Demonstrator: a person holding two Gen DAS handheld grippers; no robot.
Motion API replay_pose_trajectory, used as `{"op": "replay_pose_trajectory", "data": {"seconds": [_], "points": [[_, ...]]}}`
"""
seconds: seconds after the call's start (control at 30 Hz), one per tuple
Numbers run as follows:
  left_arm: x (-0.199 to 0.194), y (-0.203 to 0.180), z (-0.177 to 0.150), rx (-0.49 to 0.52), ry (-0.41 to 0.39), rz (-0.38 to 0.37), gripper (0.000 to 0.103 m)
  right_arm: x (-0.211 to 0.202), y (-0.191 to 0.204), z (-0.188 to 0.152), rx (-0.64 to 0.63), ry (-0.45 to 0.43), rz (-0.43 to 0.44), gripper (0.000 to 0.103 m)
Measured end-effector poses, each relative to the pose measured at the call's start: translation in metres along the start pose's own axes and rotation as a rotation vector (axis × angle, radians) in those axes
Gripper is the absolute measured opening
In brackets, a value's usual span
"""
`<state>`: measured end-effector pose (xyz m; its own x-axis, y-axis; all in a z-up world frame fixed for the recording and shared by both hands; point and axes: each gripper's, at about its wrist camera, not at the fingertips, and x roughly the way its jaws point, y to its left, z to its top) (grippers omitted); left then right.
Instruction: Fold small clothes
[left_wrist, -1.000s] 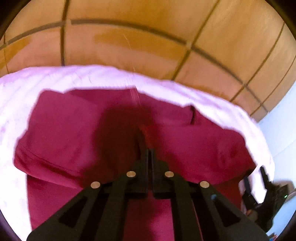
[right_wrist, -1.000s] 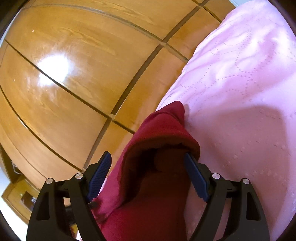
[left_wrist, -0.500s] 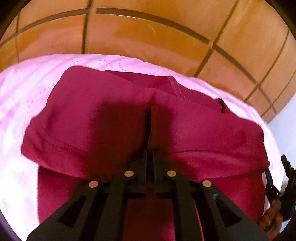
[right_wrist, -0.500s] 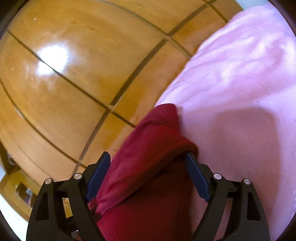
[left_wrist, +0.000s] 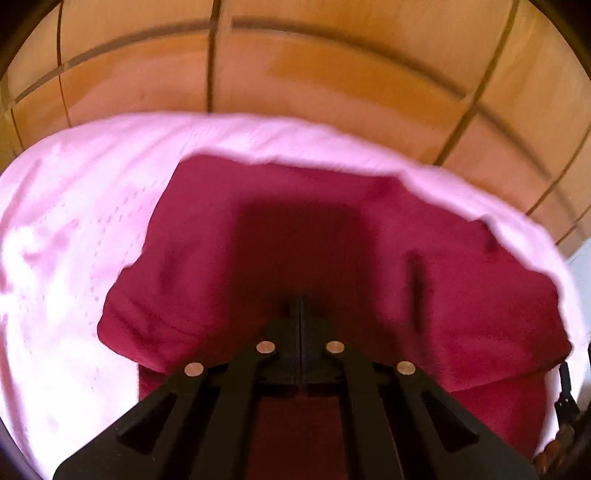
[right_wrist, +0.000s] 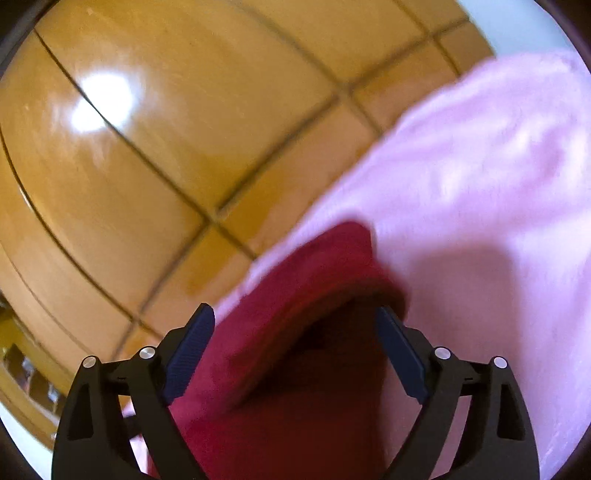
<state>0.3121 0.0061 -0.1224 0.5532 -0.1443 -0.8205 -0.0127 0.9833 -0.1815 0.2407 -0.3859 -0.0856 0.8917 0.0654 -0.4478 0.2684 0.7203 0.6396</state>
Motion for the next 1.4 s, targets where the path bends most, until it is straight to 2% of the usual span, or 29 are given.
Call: {"op": "replay_pose_trajectory", "data": {"seconds": [0.03, 0.1, 0.17, 0.2, 0.23, 0.33, 0.37, 0.43, 0.53, 0.6, 0.67, 0.73, 0.87, 0.97, 1.03, 1.1, 1.13, 1.2, 1.27, 1.33, 1.37, 1.4], "points": [[-0.002, 0.0, -0.004, 0.001, -0.027, -0.012, 0.0, 0.006, -0.007, -0.006, 0.034, 0.052, -0.003, 0.088], [-0.007, -0.005, -0.011, 0.01, -0.058, -0.033, 0.003, 0.006, -0.009, -0.006, 0.039, 0.052, 0.007, 0.089], [-0.013, -0.01, -0.016, 0.0, -0.075, -0.077, 0.03, 0.008, -0.008, -0.007, 0.028, 0.063, 0.008, 0.09], [-0.019, -0.01, -0.018, -0.013, -0.092, -0.11, 0.054, 0.009, -0.007, -0.008, 0.016, 0.063, 0.001, 0.09], [-0.027, -0.011, -0.018, -0.039, -0.132, -0.168, 0.062, 0.008, -0.006, -0.009, 0.008, 0.058, 0.002, 0.09], [-0.036, -0.015, -0.013, -0.072, -0.165, -0.234, 0.06, 0.004, -0.008, -0.011, 0.017, 0.036, 0.026, 0.09], [-0.035, -0.019, -0.012, -0.072, -0.148, -0.243, 0.06, 0.003, -0.009, -0.011, 0.023, 0.024, 0.036, 0.09], [-0.024, -0.029, -0.008, -0.037, -0.074, -0.234, 0.047, -0.004, -0.012, -0.011, 0.03, -0.008, 0.068, 0.09], [-0.003, -0.047, -0.013, 0.037, 0.047, -0.215, 0.041, -0.005, -0.011, -0.009, 0.03, -0.026, 0.105, 0.09], [-0.002, -0.052, -0.017, 0.083, 0.044, -0.175, 0.04, 0.003, -0.009, -0.004, 0.036, -0.004, 0.119, 0.09], [-0.004, -0.057, -0.016, 0.102, 0.046, -0.188, 0.01, 0.01, -0.009, 0.004, 0.052, -0.001, 0.128, 0.09], [-0.01, -0.058, -0.013, 0.081, 0.049, -0.203, 0.003, 0.015, -0.014, 0.008, 0.075, -0.01, 0.125, 0.09], [-0.037, -0.048, 0.001, 0.045, -0.01, -0.25, 0.002, 0.011, -0.018, 0.01, 0.097, -0.079, 0.06, 0.09], [-0.04, -0.037, 0.008, 0.061, -0.035, -0.194, 0.002, 0.003, -0.014, 0.007, 0.072, -0.133, 0.024, 0.09], [-0.031, -0.026, 0.008, 0.058, -0.023, -0.141, 0.002, 0.005, -0.015, 0.006, 0.074, -0.118, 0.034, 0.09], [-0.009, -0.016, 0.002, 0.045, 0.044, -0.121, 0.002, 0.014, -0.015, 0.006, 0.07, -0.056, 0.022, 0.09], [-0.002, -0.014, -0.003, 0.055, 0.048, -0.108, 0.006, 0.016, -0.014, 0.006, 0.061, -0.048, 0.018, 0.09], [-0.004, -0.016, -0.012, 0.077, -0.012, -0.103, 0.007, 0.019, -0.012, 0.006, 0.049, -0.037, 0.02, 0.09], [-0.008, -0.02, -0.02, 0.101, -0.058, -0.079, 0.015, 0.02, -0.014, 0.006, 0.054, -0.033, 0.018, 0.09], [-0.011, -0.026, -0.024, 0.121, -0.072, -0.102, 0.058, 0.022, -0.013, 0.007, 0.052, -0.031, 0.01, 0.09], [-0.017, -0.027, -0.028, 0.124, -0.086, -0.127, 0.066, 0.021, -0.013, 0.006, 0.047, -0.03, 0.007, 0.09], [-0.023, -0.029, -0.031, 0.126, -0.109, -0.113, 0.078, 0.022, -0.013, 0.006, 0.046, -0.031, 0.003, 0.09]]}}
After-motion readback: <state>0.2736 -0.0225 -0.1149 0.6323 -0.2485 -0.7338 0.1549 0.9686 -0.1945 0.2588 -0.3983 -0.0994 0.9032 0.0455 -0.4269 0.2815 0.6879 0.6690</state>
